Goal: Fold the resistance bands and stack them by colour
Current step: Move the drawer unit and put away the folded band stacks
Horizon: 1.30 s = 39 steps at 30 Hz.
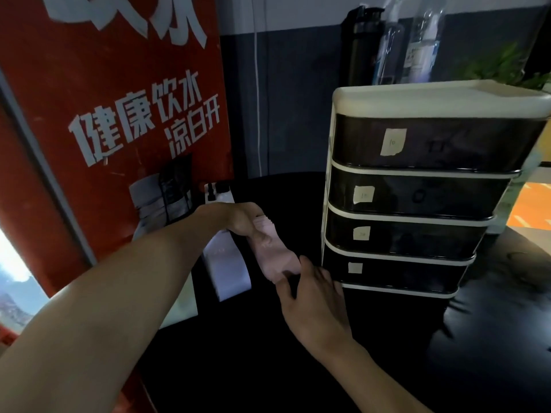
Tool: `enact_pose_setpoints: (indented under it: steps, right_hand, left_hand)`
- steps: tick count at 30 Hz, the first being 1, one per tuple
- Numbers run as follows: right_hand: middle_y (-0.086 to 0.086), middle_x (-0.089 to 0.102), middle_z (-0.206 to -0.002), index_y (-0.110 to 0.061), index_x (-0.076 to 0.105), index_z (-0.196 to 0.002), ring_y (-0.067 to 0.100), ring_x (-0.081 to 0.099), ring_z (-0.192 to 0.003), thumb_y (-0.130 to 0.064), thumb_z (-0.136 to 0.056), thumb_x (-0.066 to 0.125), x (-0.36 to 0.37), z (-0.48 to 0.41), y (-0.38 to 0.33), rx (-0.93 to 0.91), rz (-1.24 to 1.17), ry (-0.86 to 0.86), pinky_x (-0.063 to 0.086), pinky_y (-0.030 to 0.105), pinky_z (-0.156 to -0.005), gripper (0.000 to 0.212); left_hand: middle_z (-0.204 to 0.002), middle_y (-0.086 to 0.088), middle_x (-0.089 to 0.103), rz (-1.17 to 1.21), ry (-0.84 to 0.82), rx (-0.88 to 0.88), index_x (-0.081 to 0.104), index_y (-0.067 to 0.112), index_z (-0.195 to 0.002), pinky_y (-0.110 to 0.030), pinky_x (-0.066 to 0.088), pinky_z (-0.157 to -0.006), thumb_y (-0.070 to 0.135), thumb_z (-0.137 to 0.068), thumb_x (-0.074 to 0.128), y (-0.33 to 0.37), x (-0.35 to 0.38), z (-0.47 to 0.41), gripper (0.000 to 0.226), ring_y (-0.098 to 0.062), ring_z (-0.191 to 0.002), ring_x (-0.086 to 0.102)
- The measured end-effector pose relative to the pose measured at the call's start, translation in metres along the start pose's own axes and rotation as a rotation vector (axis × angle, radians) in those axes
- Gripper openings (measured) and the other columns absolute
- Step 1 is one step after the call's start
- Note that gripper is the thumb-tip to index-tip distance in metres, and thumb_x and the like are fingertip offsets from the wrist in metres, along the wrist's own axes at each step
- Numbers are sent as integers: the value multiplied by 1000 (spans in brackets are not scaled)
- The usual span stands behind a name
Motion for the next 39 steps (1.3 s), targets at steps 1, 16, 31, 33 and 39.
enact_pose_setpoints:
  steps: [1,16,31,33,39]
  right_hand:
    - [1,42,-149,-14,24,-151,14,29,-140,-50,-98,33,0,0,0,0,1,0,20,32,-115,65]
    - [3,43,-148,-15,26,-150,16,31,-139,-51,-97,36,0,-1,1,44,-34,-29,22,34,-116,64]
    - [-12,56,-121,-26,20,-150,1,57,-110,-27,-79,79,-32,24,5,35,-884,9,47,20,-93,93]
    - [-16,59,-115,-26,30,-144,2,63,-104,-16,-79,79,-47,34,2,5,-1038,-11,51,18,-87,82]
    - [0,74,-99,-15,66,-110,11,69,-92,-13,-82,75,-105,76,19,-98,-965,-38,55,21,-77,30]
  left_hand:
    - [-126,-2,62,15,-1,-1,58,5,-127,-31,45,-102,28,-84,78,-1,1,0,53,-16,-112,57]
    - [-107,3,61,11,109,189,60,14,-113,-24,50,-79,18,-78,83,20,-13,9,43,-17,-100,61]
    - [-98,3,64,278,596,511,61,13,-110,-13,51,-71,9,-73,84,101,-66,186,44,1,-82,61]
    - [-98,-2,65,359,603,511,61,14,-111,-18,54,-72,9,-73,83,103,-60,199,44,-5,-82,63]
    - [-102,-10,64,686,627,523,63,18,-109,-27,56,-75,15,-71,82,121,-4,213,43,-12,-86,62]
Point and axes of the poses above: each hand's wrist, its own z-axis away from the middle knuckle, its own x-axis out of the palm, y = z × x, the point moved 7 cm from there along -z, towards the middle knuckle
